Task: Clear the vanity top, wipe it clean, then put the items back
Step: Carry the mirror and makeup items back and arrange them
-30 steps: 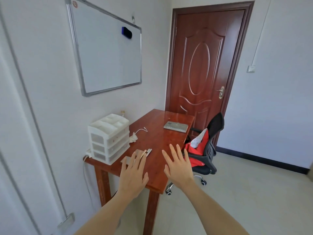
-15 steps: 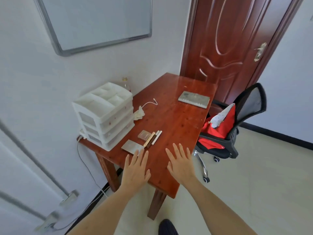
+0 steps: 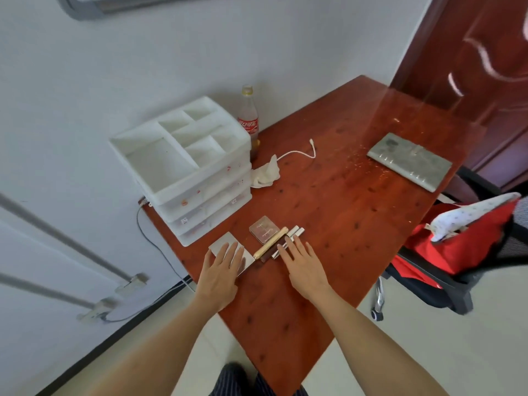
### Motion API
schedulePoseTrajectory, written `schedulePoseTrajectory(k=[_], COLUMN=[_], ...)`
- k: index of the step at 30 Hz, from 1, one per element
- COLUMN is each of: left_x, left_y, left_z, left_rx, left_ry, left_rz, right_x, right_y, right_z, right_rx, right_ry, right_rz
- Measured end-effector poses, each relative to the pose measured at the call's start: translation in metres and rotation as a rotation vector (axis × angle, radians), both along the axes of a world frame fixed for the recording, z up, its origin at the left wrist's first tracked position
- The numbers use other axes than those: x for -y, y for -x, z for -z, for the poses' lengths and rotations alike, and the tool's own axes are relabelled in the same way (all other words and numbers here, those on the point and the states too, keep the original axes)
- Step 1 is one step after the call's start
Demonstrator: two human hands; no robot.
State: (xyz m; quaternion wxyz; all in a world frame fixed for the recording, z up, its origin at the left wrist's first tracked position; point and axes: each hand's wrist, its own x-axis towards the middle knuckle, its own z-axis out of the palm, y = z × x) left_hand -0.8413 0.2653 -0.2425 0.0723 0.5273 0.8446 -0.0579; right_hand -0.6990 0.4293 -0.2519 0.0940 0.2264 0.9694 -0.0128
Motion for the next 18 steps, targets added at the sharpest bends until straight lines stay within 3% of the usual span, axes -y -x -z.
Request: schedulePoseTrajectory(k=[11, 18], left_x=[-0.047, -0.046], left_y=[0.042, 0.053], left_z=[0.005, 0.012], left_rx=[-0.034, -0.008], left_ry=[0.296, 0.252], left_rz=[0.140, 0.221], right_x=[-0.031, -0.032], right_y=[0.037, 0.059], right_z=[0.013, 0.000], right_rx=[-0.082, 0.009], right_ry=[0.000, -0.041], right_rz=[-0.116, -0.136])
